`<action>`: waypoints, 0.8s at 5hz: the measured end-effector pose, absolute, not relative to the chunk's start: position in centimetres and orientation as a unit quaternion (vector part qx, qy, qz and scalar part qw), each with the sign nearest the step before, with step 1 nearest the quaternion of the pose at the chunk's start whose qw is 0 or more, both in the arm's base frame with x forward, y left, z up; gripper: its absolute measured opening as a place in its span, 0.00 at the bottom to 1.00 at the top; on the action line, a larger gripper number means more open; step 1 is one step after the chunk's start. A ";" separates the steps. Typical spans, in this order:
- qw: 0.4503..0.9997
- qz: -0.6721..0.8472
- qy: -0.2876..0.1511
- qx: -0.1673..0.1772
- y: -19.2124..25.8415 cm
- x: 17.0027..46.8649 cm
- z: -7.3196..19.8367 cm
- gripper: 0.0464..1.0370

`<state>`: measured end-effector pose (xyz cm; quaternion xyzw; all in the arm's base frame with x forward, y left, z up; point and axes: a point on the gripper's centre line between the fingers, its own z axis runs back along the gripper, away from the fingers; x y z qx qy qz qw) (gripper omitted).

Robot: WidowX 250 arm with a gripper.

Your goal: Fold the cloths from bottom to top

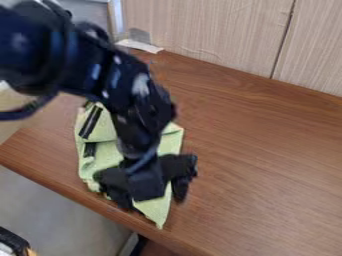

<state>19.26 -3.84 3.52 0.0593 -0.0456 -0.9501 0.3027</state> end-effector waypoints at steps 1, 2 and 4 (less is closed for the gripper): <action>0.298 -0.953 -0.035 0.042 -3.7 18.6 1.8 0.96; 0.304 -0.952 -0.027 0.037 -3.5 18.6 0.6 0.93; 0.310 -0.950 -0.020 0.035 -3.5 18.8 -0.1 0.34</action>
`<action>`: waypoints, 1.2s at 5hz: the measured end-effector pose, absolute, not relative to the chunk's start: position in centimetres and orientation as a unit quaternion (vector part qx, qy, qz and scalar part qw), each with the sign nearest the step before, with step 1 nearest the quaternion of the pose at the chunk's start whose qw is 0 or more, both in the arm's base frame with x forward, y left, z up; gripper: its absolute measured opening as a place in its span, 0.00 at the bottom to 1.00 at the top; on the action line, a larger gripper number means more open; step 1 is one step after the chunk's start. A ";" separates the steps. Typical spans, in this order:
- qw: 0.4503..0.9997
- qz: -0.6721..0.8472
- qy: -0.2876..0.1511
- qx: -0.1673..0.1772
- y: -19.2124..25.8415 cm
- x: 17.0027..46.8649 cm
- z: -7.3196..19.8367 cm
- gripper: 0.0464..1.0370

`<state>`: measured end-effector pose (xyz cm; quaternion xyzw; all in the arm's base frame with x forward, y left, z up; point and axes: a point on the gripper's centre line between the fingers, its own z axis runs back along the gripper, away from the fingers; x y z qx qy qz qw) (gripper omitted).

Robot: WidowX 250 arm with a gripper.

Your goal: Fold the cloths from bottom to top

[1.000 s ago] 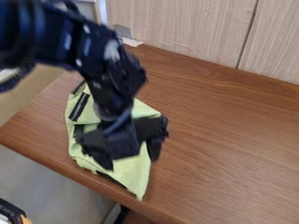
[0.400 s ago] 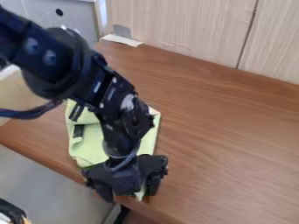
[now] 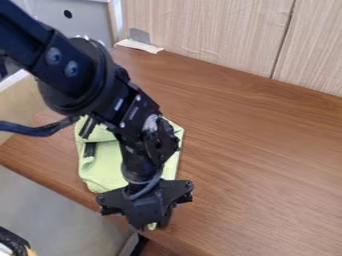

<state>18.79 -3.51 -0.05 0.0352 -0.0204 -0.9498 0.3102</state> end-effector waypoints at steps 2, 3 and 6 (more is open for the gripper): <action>0.307 -0.951 -0.024 0.028 -3.7 18.6 0.1 0.03; 0.308 -0.949 -0.029 0.056 -3.5 19.3 2.3 0.02; 0.386 -0.916 -0.056 0.097 0.8 25.1 8.0 0.02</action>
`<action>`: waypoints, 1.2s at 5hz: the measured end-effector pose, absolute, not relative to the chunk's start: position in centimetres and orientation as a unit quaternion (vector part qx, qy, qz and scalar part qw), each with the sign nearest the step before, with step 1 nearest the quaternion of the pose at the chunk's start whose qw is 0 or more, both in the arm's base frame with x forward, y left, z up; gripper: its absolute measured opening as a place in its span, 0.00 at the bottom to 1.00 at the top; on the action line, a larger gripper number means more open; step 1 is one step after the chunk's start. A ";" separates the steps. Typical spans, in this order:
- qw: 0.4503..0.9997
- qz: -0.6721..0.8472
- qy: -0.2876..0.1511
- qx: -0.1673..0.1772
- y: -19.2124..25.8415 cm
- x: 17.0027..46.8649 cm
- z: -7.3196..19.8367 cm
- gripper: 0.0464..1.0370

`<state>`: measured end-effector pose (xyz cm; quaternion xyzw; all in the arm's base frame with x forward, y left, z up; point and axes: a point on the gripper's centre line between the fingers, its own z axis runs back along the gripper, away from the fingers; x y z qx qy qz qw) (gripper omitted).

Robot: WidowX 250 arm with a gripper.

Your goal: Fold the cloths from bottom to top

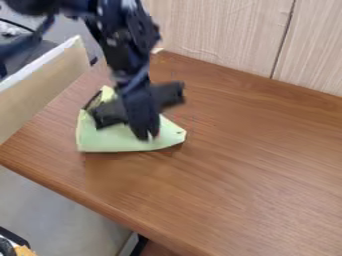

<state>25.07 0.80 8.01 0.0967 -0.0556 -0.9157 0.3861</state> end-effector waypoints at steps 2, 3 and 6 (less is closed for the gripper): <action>0.439 -0.894 -0.047 0.075 4.3 28.7 7.6 0.02; 0.458 -0.886 -0.040 0.056 5.7 29.8 6.4 0.02; 0.505 -0.862 -0.028 0.019 8.9 32.3 2.4 0.04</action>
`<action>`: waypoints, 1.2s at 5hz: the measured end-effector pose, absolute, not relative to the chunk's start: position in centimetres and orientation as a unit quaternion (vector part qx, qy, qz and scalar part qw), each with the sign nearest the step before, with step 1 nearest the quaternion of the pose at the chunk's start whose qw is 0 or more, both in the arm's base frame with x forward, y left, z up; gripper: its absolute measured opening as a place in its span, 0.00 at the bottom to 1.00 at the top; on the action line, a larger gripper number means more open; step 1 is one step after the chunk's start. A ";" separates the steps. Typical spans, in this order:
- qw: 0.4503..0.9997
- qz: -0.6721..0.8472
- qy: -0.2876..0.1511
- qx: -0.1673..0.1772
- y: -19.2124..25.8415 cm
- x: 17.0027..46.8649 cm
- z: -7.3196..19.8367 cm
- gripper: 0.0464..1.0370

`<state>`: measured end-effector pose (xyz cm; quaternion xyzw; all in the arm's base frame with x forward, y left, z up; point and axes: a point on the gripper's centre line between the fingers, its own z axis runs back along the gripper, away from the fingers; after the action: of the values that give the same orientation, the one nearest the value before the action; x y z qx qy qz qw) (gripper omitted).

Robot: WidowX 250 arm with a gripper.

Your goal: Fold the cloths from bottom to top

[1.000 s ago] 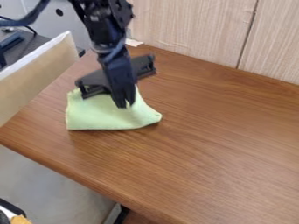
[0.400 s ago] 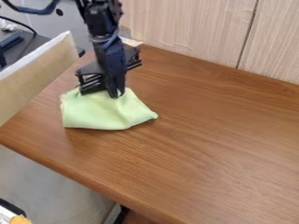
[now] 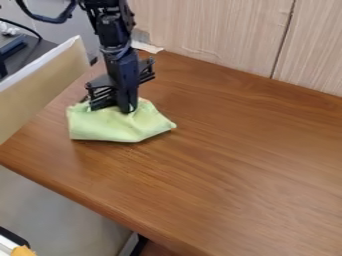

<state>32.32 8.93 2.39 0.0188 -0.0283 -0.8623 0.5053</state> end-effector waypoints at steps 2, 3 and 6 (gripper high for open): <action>0.519 -0.855 -0.016 0.013 9.4 32.4 1.8 0.46; 0.520 -0.854 -0.013 0.011 9.5 32.3 1.8 0.77; 0.513 -0.858 -0.010 0.020 9.1 31.6 4.6 0.96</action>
<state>31.63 9.08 4.62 0.0197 -0.0097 -0.8583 0.5126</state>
